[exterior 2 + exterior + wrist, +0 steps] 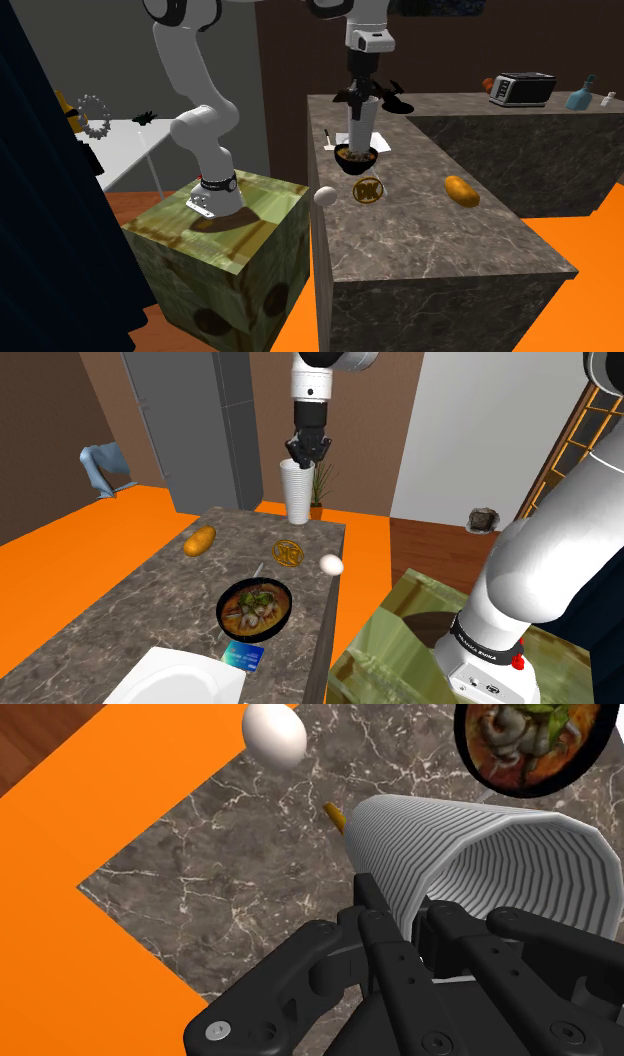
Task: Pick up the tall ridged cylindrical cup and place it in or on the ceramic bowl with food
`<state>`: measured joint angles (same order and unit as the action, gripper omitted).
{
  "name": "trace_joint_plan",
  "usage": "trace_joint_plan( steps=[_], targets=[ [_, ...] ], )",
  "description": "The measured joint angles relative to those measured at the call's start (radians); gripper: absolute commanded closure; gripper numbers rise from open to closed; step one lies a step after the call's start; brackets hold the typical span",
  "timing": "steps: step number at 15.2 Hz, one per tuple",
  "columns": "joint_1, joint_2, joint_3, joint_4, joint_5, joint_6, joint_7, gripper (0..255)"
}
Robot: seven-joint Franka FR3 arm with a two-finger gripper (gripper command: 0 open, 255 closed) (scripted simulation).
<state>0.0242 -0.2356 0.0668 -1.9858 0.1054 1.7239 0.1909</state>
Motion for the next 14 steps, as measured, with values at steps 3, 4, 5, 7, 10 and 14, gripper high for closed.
trace_joint_plan(
  steps=[3,4,5,7,10,14],
  targets=[
    [0.030,-0.018,0.044,0.000,0.014,-0.012,0.072,255],
    [0.040,-0.027,0.059,-0.008,0.019,-0.009,0.095,255],
    [0.048,-0.030,0.073,-0.004,0.023,-0.014,0.118,255],
    [0.066,-0.029,0.101,0.010,0.031,-0.021,0.162,255],
    [0.095,-0.023,0.149,0.030,0.043,-0.028,0.237,255],
    [0.134,-0.003,0.216,0.063,0.053,-0.027,0.342,255]
  ],
)
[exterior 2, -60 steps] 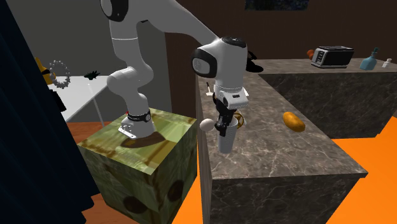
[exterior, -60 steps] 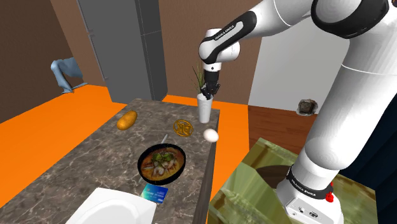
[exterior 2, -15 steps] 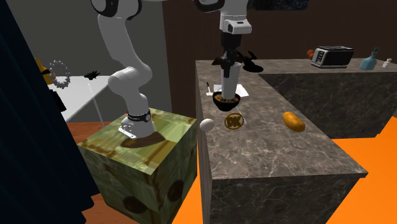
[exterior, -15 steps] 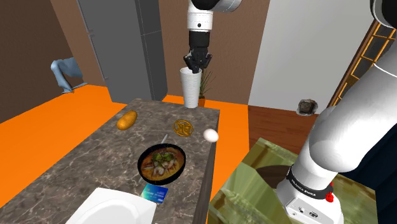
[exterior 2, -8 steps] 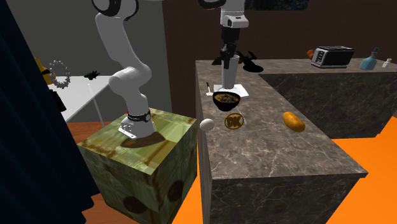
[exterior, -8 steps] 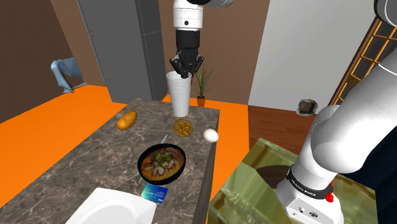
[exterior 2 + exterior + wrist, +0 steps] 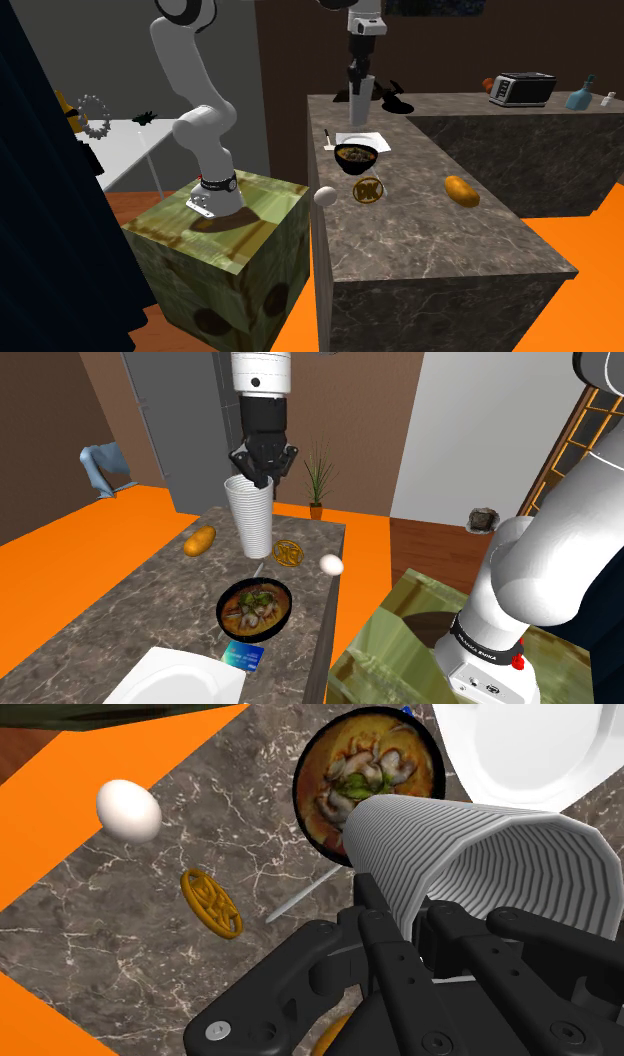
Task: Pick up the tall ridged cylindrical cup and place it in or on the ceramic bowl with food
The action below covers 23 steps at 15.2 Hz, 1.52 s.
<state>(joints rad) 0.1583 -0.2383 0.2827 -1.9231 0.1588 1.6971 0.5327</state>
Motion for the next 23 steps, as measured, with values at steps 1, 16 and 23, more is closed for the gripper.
trace_joint_plan(
  steps=[1,16,23],
  targets=[
    [0.009,0.006,0.015,0.012,0.002,-0.003,0.025,255],
    [0.026,0.020,0.047,-0.154,0.011,0.180,0.046,255],
    [0.030,0.033,0.054,-0.233,0.014,0.272,0.041,255]
  ],
)
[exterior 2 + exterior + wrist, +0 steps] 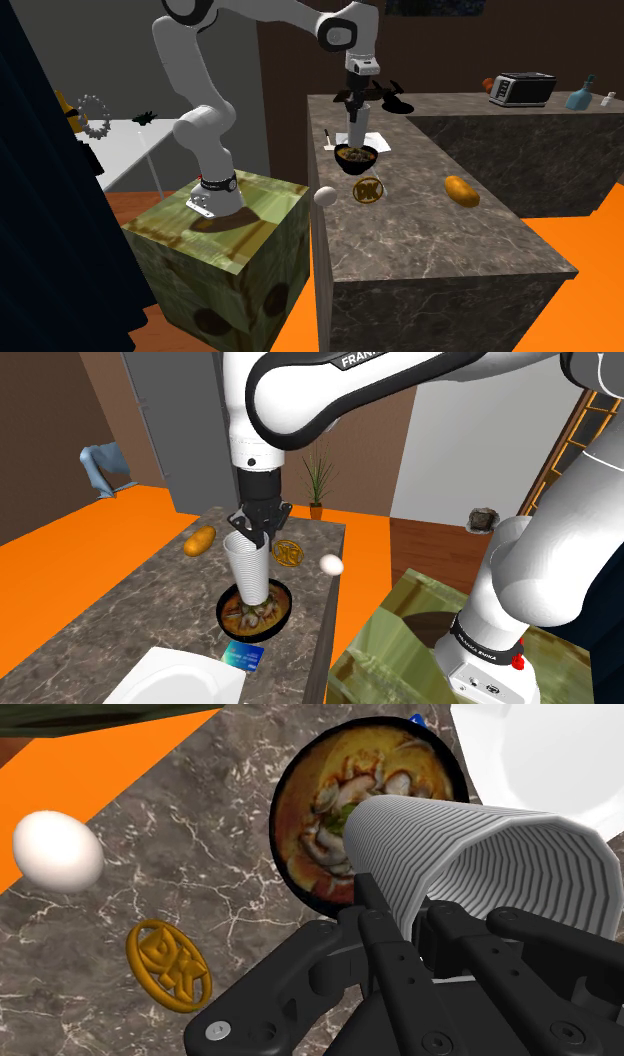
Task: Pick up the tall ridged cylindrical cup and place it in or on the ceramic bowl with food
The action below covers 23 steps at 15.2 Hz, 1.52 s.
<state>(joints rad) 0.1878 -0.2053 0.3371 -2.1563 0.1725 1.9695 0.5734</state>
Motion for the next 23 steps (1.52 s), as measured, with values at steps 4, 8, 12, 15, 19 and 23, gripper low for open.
trace_joint_plan(
  steps=[4,8,12,15,19,23],
  targets=[
    [0.000,0.004,0.001,-0.016,0.000,0.021,-0.002,255],
    [0.000,0.003,0.001,-0.016,0.000,0.022,-0.001,0],
    [0.001,0.005,0.002,-0.016,0.000,0.022,-0.001,0],
    [-0.001,0.002,0.000,-0.003,-0.001,0.005,-0.001,0],
    [-0.007,-0.015,-0.013,0.075,-0.003,-0.089,-0.005,0],
    [-0.006,-0.020,-0.013,0.085,-0.003,-0.104,-0.003,0]
  ],
)
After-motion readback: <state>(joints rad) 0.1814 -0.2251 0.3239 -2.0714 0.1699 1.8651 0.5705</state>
